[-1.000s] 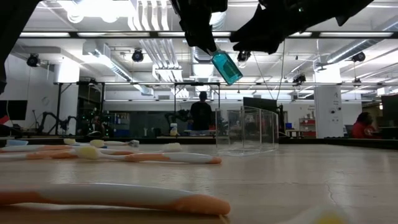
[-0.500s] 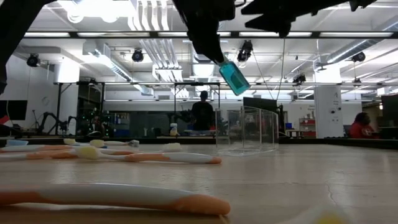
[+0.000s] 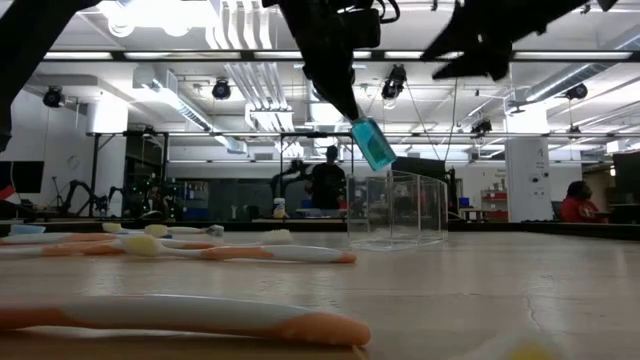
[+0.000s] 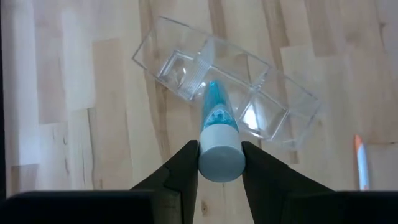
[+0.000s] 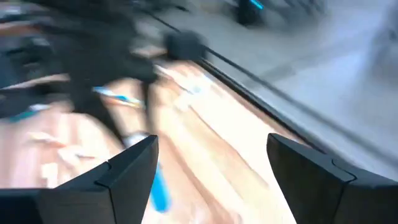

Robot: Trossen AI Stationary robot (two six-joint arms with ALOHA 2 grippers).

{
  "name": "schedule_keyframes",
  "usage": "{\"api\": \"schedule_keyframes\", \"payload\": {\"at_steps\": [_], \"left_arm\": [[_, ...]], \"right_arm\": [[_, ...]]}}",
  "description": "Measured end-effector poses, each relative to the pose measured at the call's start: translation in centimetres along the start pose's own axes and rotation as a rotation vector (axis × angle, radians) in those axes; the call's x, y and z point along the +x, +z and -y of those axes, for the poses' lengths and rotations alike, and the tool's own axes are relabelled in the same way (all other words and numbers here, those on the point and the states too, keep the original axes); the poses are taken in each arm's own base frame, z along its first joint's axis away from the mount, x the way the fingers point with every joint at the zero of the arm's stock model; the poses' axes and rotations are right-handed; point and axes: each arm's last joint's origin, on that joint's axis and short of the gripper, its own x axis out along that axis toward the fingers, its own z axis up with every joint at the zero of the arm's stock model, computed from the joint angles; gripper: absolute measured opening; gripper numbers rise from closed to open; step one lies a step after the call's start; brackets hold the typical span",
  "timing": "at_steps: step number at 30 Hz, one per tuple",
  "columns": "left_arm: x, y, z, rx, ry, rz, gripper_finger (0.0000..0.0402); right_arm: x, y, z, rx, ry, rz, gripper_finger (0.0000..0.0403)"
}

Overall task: Pick & Place toothbrushing station
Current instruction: Put the mouthwash bottle into the transparent organizer

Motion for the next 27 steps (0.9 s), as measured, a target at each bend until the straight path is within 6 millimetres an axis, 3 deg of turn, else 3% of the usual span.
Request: {"api": "schedule_keyframes", "payload": {"at_steps": [5,7,10,16,27], "left_arm": [[-0.2,0.0,0.0,-0.004,0.001,0.004,0.0108],[-0.2,0.0,0.0,-0.004,0.001,0.004,0.0108],[-0.2,0.0,0.0,-0.005,0.001,0.004,0.0108],[-0.2,0.0,0.0,-0.006,0.001,0.004,0.0108],[-0.2,0.0,0.0,-0.006,0.001,0.005,0.0108]], "right_arm": [[0.7,-1.7,1.2,0.310,-0.181,-0.104,0.0297],[1.2,-2.5,1.6,0.335,-0.235,-0.151,0.0295],[2.0,-3.8,1.9,0.189,-0.275,-0.243,0.0291],[3.8,-6.6,1.6,-0.181,-0.188,-0.454,0.0283],[6.7,-10.3,1.3,-0.284,-0.250,-0.634,0.0281]]}}
